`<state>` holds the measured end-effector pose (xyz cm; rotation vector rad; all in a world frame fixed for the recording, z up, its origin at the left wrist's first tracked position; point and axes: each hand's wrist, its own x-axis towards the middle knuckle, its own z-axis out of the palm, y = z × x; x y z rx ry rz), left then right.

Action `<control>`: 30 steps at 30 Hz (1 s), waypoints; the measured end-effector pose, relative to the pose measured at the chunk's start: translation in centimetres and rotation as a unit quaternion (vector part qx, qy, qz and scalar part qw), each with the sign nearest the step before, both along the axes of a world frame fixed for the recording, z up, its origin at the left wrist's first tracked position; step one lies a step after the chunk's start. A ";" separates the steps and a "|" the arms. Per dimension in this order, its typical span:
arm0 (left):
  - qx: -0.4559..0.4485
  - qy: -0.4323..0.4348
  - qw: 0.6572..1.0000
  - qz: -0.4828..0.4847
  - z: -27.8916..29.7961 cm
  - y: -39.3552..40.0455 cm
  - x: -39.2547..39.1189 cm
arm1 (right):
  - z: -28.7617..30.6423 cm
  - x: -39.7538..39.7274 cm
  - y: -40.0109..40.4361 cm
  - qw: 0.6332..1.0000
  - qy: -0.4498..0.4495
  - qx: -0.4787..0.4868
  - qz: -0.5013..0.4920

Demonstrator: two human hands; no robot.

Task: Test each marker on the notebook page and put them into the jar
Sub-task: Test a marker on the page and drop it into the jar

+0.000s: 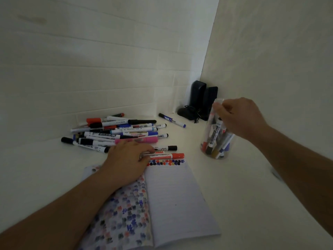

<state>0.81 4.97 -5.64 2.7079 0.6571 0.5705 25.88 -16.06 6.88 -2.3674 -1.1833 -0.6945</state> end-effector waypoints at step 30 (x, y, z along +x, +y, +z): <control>0.013 -0.094 0.993 -0.072 1.0 -0.8 -0.6 | -8.3 -7.1 2.7 0.812 0.483 0.093 0.314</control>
